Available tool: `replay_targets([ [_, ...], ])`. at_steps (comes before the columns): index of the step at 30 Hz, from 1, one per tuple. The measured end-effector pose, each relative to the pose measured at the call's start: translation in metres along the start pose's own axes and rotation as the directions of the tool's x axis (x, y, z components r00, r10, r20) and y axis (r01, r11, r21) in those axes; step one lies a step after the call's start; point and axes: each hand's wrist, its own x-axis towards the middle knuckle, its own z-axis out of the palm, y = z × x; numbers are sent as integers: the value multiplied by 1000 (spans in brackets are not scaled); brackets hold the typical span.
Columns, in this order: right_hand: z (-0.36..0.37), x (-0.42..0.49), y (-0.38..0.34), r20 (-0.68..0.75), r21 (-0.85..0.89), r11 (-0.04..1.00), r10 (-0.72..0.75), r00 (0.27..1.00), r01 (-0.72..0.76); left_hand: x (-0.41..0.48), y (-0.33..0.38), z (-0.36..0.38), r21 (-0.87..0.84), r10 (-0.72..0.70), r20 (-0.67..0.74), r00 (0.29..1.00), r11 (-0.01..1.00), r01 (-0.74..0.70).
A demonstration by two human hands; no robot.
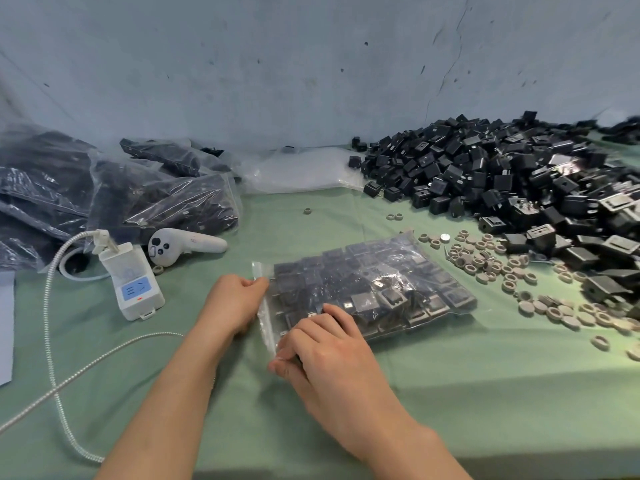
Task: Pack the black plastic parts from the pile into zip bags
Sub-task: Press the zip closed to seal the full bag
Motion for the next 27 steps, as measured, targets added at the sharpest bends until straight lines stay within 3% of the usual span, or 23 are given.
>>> replay_targets([
  [4, 4, -1, 0, -90, -19, 1000, 3, 996, -4, -27, 0, -5, 116, -28, 152, 988, 993, 11],
  [12, 7, 3, -1, -151, -106, 994, -31, 988, 15, -75, -5, -26, 68, -42, 415, 909, 998, 15],
  [27, 13, 0, 2, -225, -18, 997, -74, 972, 71, -34, -5, -8, 154, 63, 128, 990, 985, -82],
])
